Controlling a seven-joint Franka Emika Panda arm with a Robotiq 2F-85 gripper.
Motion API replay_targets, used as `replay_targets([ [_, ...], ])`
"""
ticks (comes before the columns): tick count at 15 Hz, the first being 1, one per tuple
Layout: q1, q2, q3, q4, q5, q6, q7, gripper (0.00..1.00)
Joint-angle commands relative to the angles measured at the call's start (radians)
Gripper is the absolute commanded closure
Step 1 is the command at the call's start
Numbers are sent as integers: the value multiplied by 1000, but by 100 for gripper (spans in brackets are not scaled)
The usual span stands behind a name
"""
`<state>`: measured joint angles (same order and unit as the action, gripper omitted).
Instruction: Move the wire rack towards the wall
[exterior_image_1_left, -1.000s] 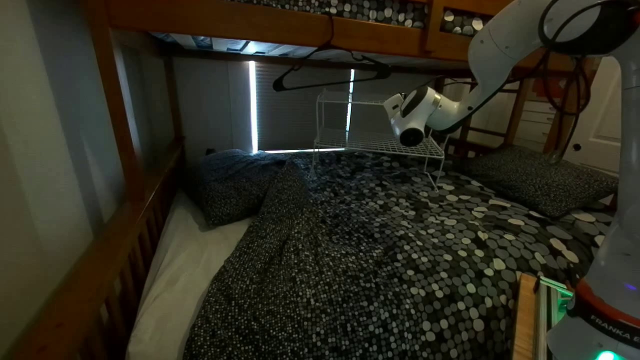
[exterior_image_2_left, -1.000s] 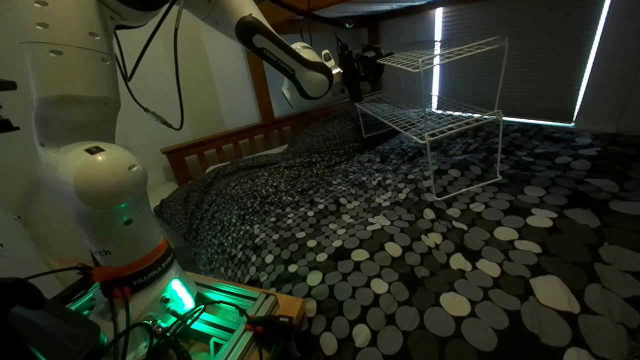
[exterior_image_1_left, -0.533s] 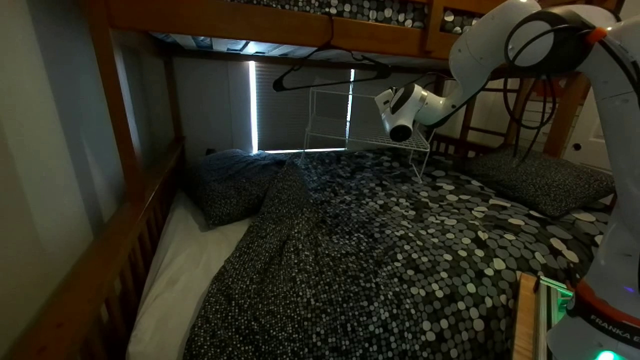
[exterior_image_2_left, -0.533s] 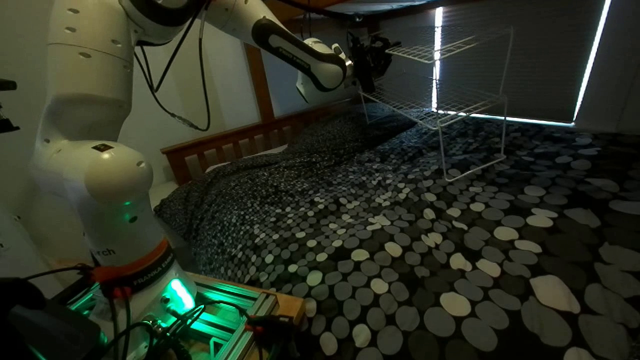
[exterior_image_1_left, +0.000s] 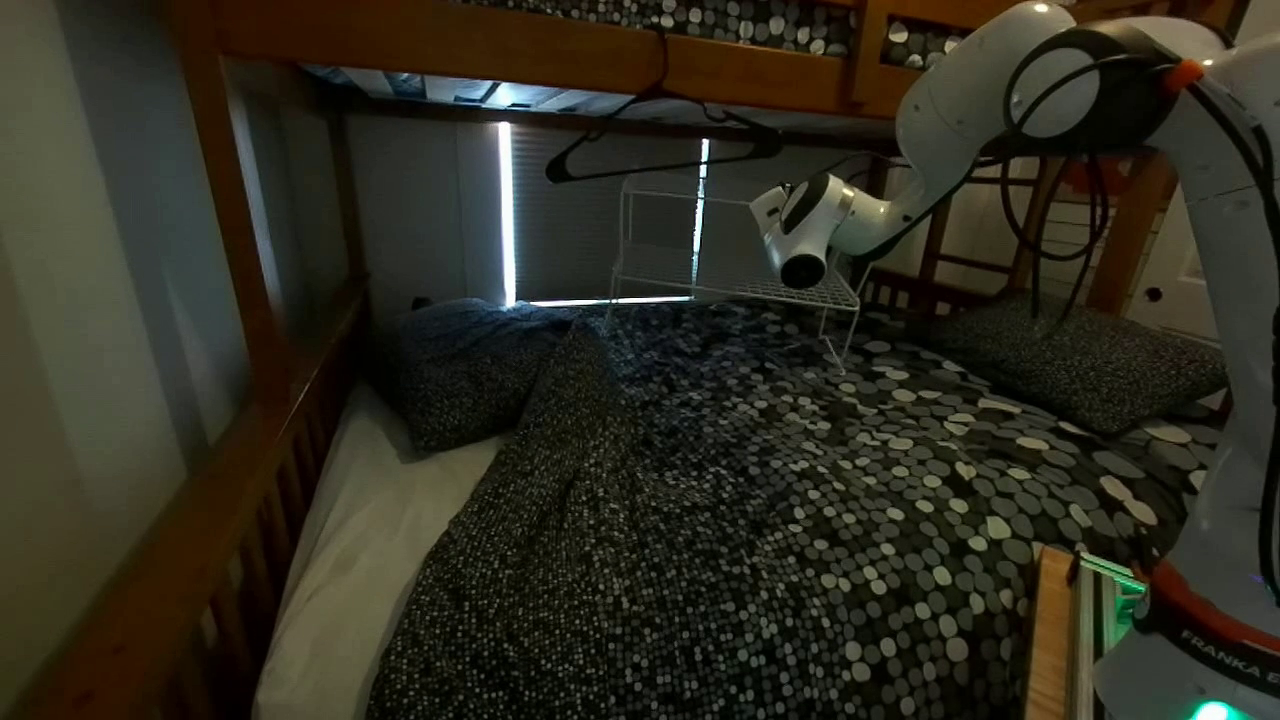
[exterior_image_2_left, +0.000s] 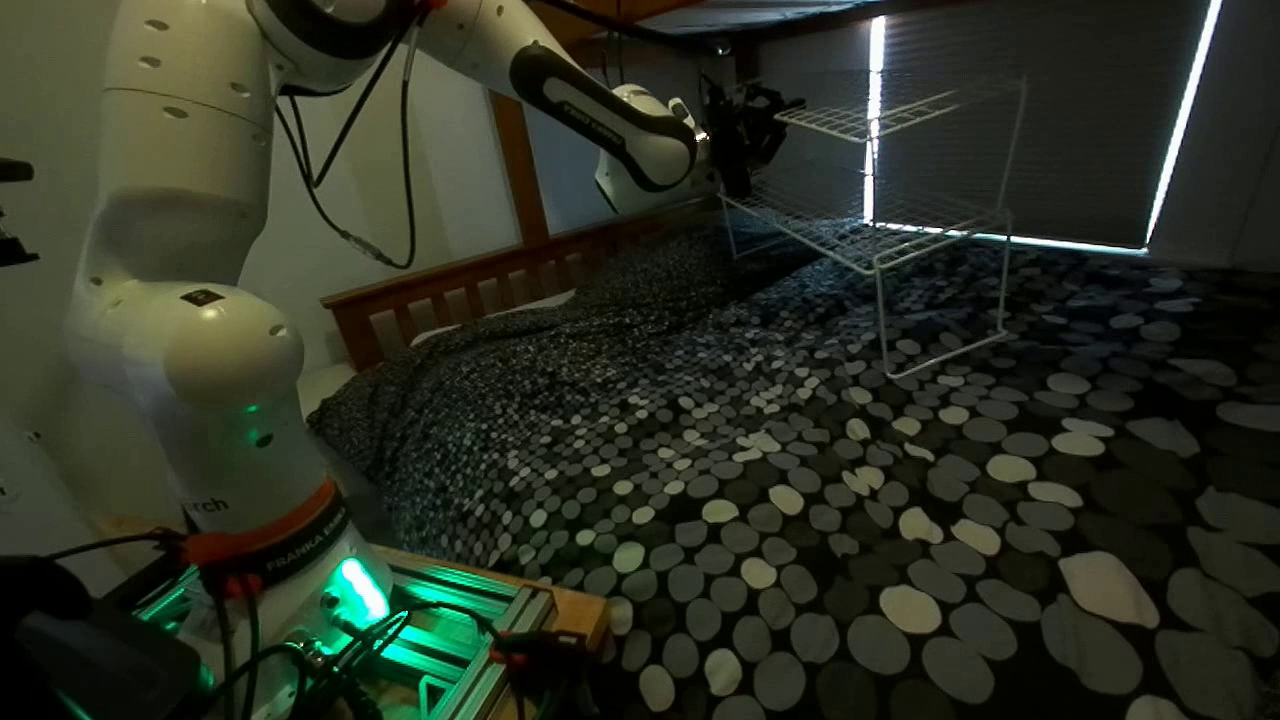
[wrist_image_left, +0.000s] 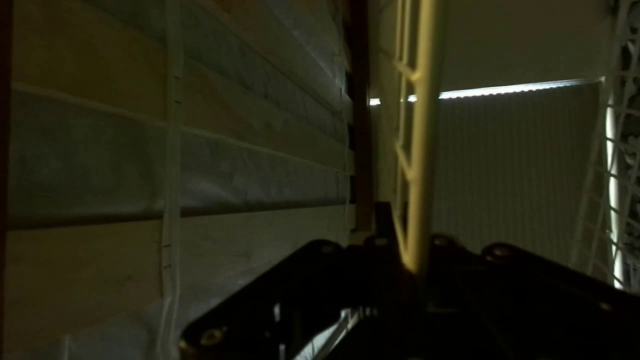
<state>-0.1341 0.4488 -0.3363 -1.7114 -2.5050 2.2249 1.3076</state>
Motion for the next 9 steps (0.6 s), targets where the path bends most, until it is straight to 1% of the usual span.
replay_targets([
  [1,80,82,-99,98,-21,27,30,98],
  [3,143,153,-186,179,-21,100,46,98],
  [4,156,180,-213,208,-20,121,52,98],
  [6,199,247,-291,303,-20,191,87,98],
  [9,250,358,-423,460,-16,319,157,98],
])
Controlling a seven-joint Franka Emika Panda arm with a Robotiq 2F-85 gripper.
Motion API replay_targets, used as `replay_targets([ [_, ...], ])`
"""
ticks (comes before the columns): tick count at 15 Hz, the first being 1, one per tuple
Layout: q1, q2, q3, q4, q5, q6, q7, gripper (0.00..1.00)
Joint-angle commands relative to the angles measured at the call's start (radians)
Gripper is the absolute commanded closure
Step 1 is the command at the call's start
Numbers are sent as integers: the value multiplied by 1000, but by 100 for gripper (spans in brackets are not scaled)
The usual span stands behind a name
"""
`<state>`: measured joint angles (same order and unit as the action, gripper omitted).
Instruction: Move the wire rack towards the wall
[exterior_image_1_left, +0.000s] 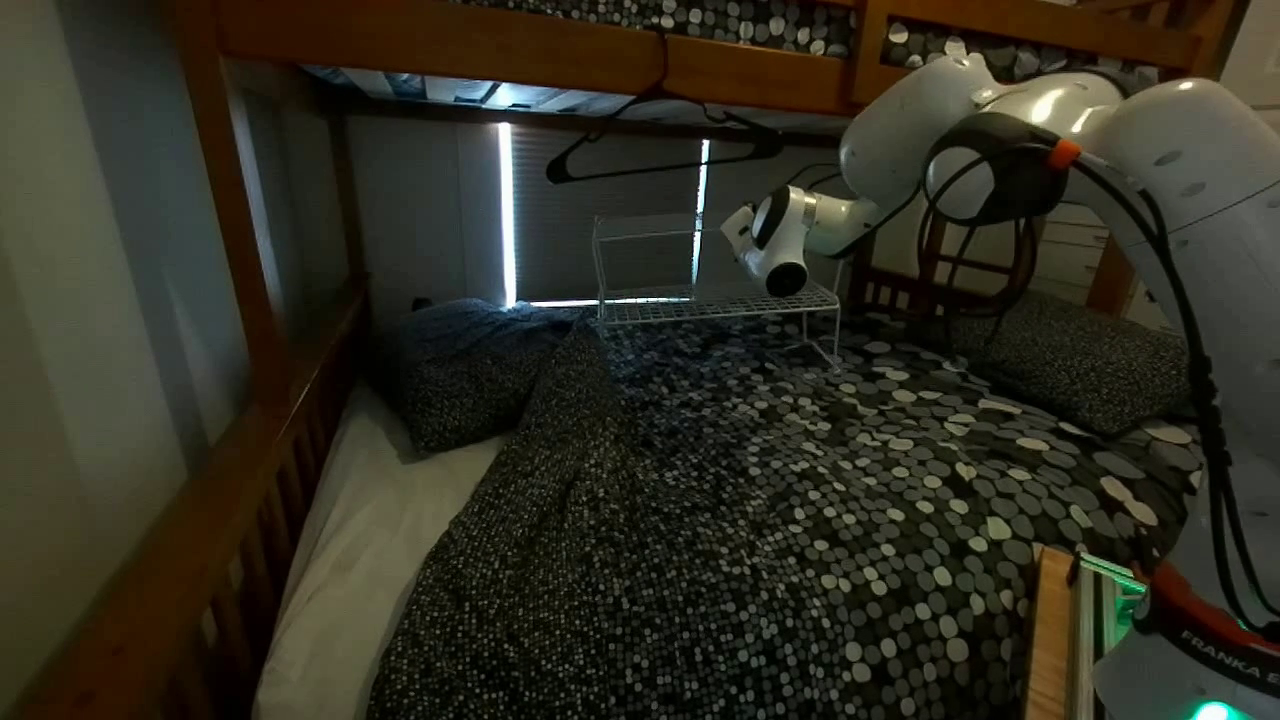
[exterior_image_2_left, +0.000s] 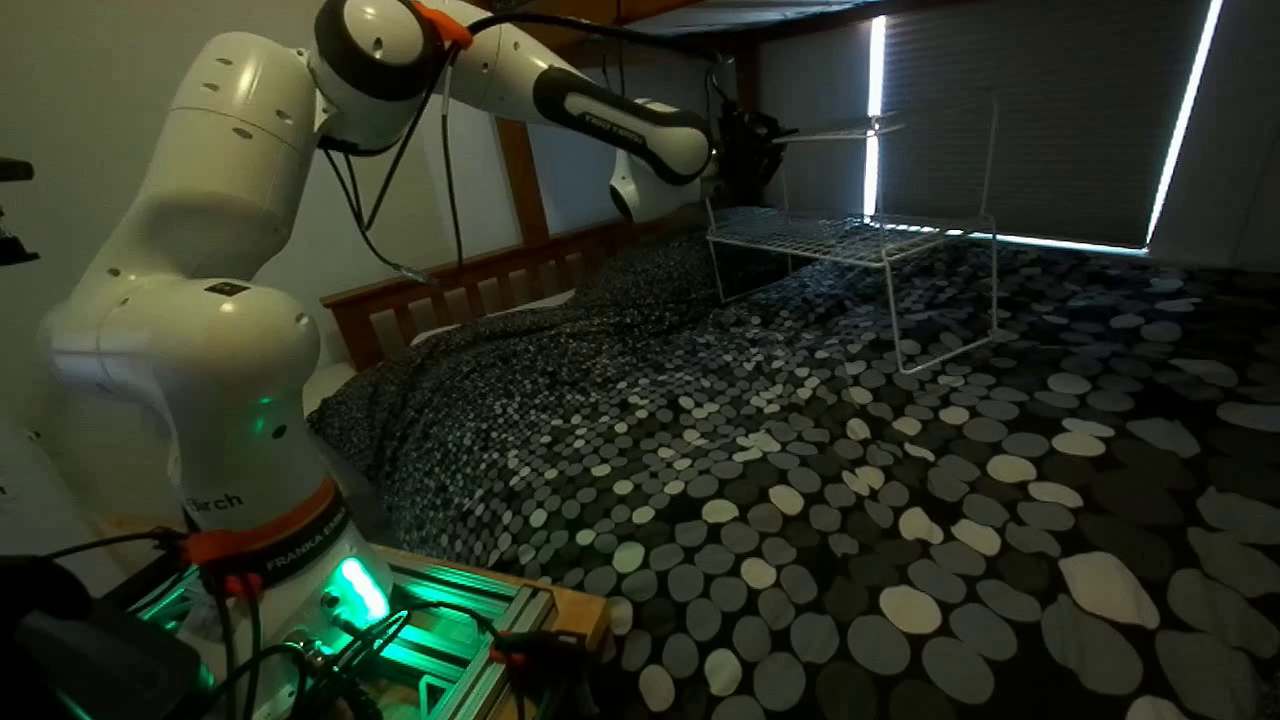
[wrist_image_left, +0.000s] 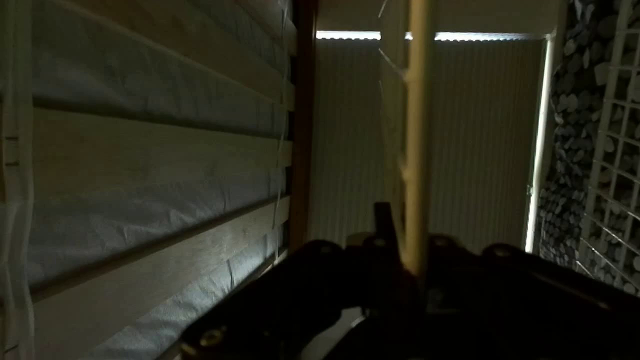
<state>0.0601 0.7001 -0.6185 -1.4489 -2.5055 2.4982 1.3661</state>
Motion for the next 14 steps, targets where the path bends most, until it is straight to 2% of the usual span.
replay_targets([
  [1,57,142,-176,245,-13,77,121,98],
  [4,42,252,-262,385,-10,158,222,98],
  [6,-15,317,-275,471,-6,182,295,98],
  [10,-173,412,-240,626,-6,194,403,98],
  [12,-260,448,-198,698,-6,201,431,98],
  [14,-311,479,-180,743,7,205,435,98],
])
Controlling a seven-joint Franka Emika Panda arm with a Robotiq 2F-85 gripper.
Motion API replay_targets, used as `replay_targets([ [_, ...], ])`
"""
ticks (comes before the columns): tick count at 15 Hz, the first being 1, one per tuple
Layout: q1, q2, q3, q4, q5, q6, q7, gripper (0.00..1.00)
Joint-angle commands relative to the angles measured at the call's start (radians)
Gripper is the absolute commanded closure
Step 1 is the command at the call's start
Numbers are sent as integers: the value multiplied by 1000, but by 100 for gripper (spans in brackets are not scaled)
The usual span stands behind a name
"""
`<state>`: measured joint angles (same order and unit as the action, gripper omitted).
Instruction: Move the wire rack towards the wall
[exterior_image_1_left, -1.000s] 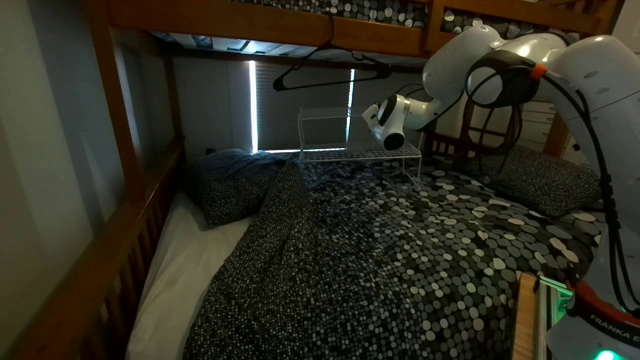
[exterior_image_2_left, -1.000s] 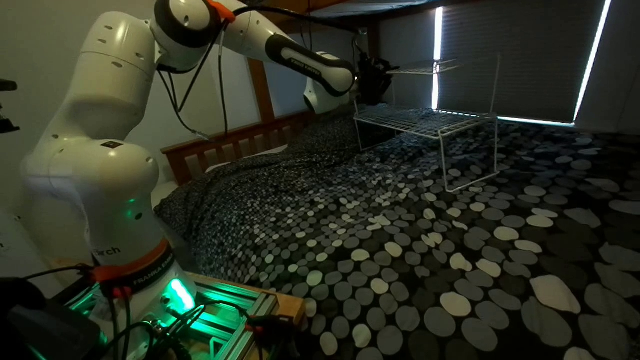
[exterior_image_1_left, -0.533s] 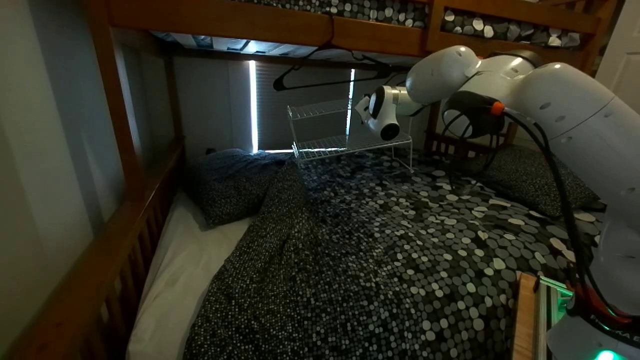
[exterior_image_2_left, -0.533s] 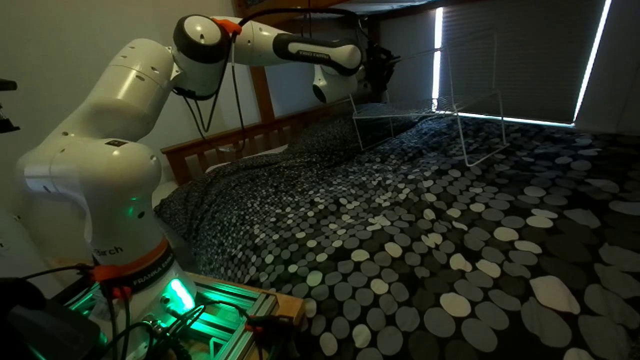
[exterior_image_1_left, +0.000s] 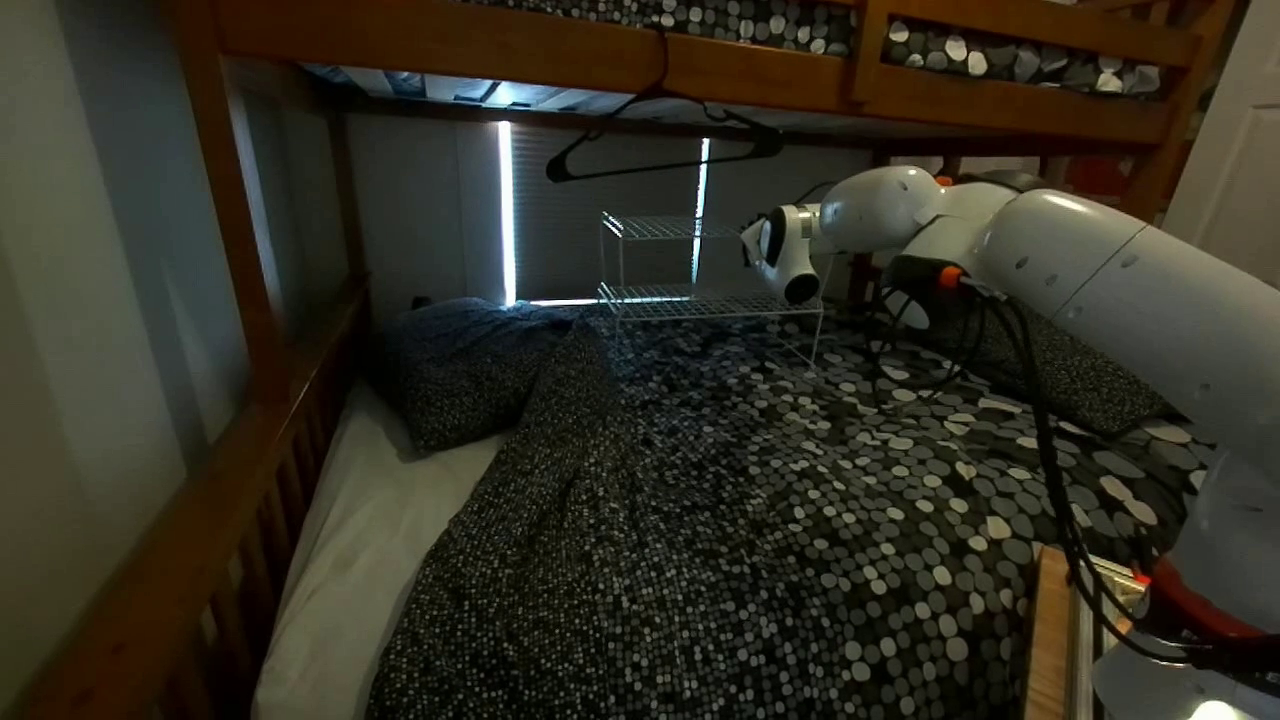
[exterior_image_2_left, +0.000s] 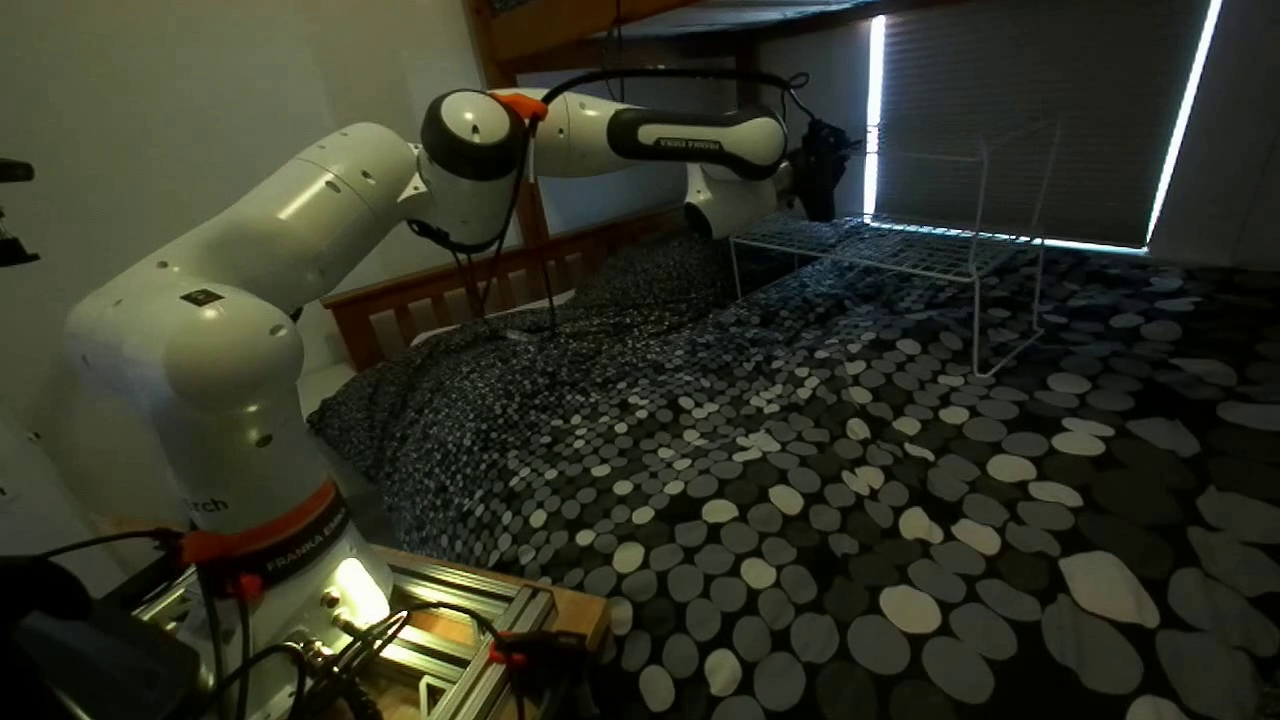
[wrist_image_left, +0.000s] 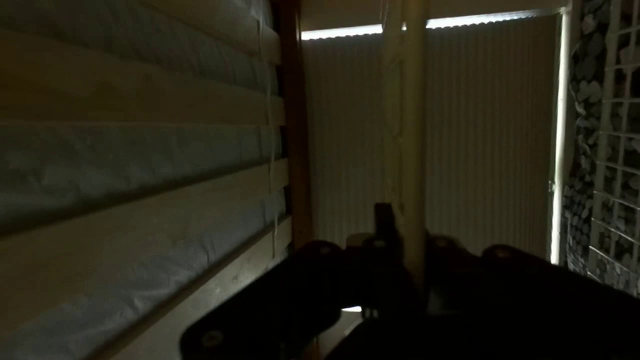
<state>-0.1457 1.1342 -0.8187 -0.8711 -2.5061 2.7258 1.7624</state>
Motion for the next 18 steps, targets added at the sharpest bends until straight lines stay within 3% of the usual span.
replay_targets([
  [1,-124,52,30,182,10,-14,32,98],
  [2,-140,58,41,198,13,-8,26,98],
  [3,-152,63,51,210,15,-3,22,68],
  [4,-161,65,60,223,15,5,20,67],
  [6,-168,65,74,245,11,14,19,54],
  [13,-138,-4,59,211,35,240,-118,1],
  [18,-129,-24,47,184,71,337,-205,0],
])
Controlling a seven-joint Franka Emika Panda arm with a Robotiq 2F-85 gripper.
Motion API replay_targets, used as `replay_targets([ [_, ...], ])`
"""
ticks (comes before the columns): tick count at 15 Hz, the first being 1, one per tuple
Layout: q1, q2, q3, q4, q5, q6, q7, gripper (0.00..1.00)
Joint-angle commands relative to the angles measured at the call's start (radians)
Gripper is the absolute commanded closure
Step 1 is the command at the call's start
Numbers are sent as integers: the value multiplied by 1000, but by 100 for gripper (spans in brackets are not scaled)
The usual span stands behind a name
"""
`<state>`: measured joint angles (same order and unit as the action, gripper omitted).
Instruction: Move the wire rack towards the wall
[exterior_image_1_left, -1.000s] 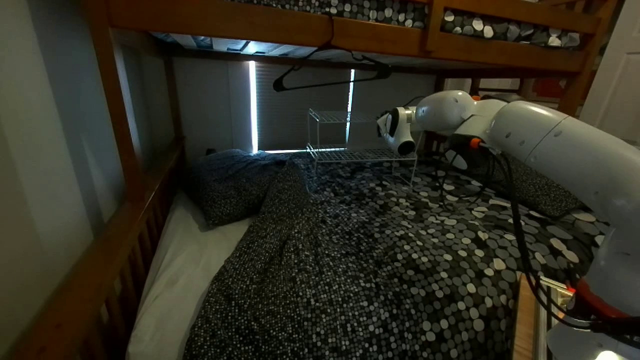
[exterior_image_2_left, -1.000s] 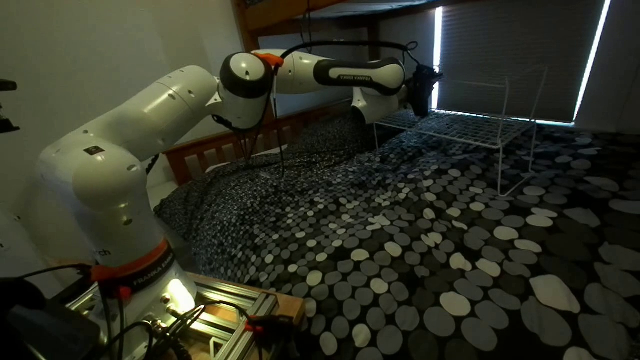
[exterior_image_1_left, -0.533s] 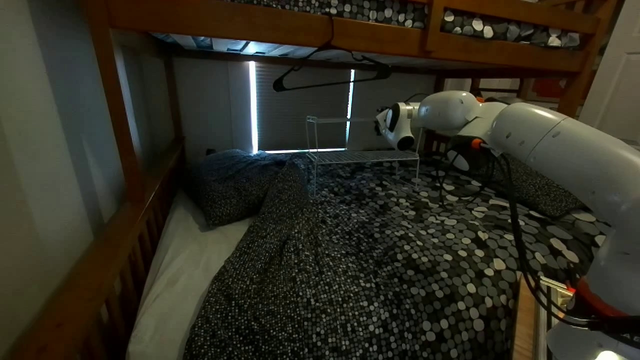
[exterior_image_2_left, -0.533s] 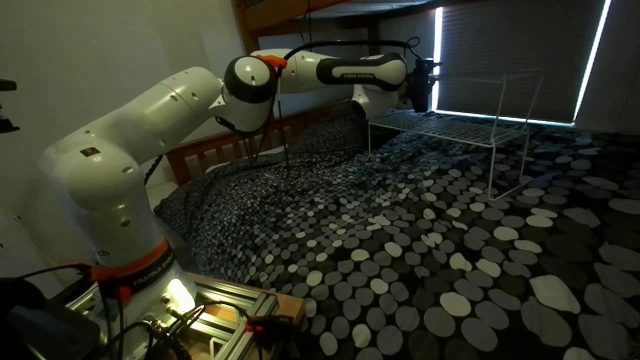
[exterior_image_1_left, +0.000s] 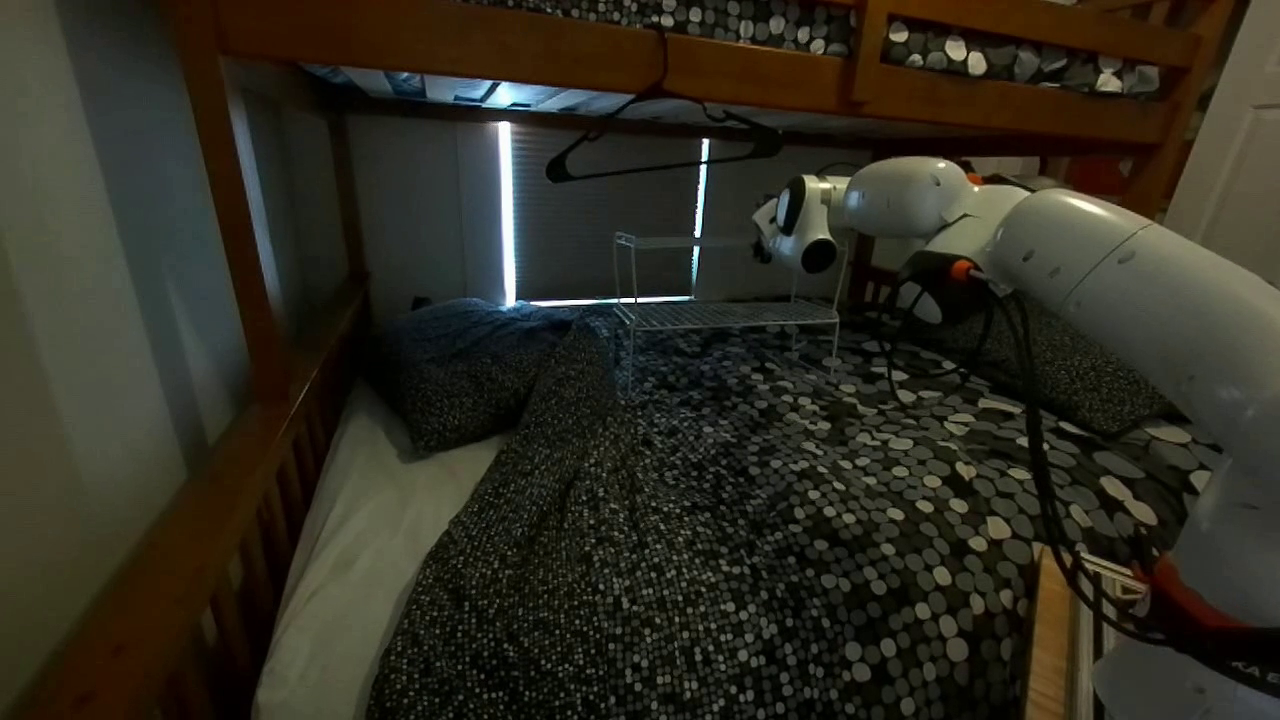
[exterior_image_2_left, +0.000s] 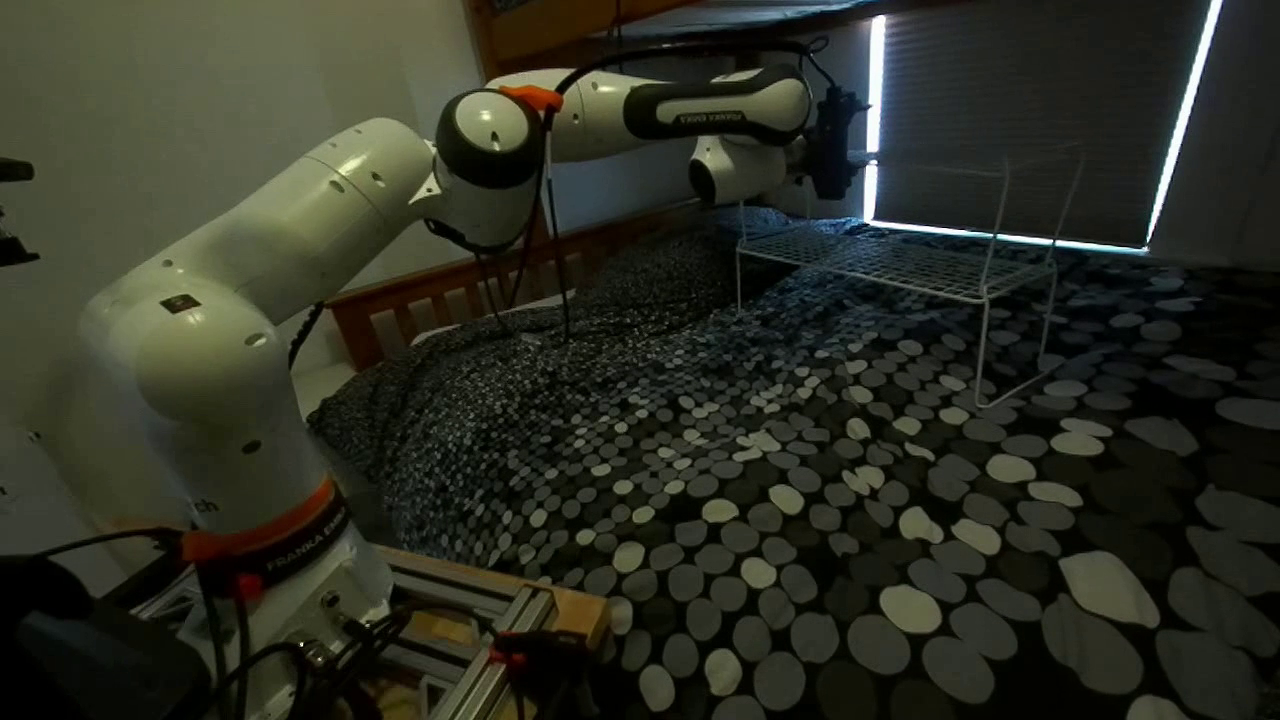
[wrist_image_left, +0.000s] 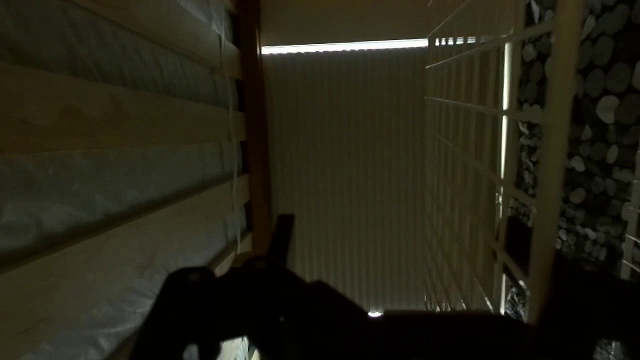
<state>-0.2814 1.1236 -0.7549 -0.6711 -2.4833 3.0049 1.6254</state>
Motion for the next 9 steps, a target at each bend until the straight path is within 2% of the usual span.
replay_targets([
  [1,6,-13,-18,-17,52,79,-81,0],
  [6,15,8,-27,-37,54,156,-131,0],
  [9,45,-25,-29,-80,57,260,-116,0],
])
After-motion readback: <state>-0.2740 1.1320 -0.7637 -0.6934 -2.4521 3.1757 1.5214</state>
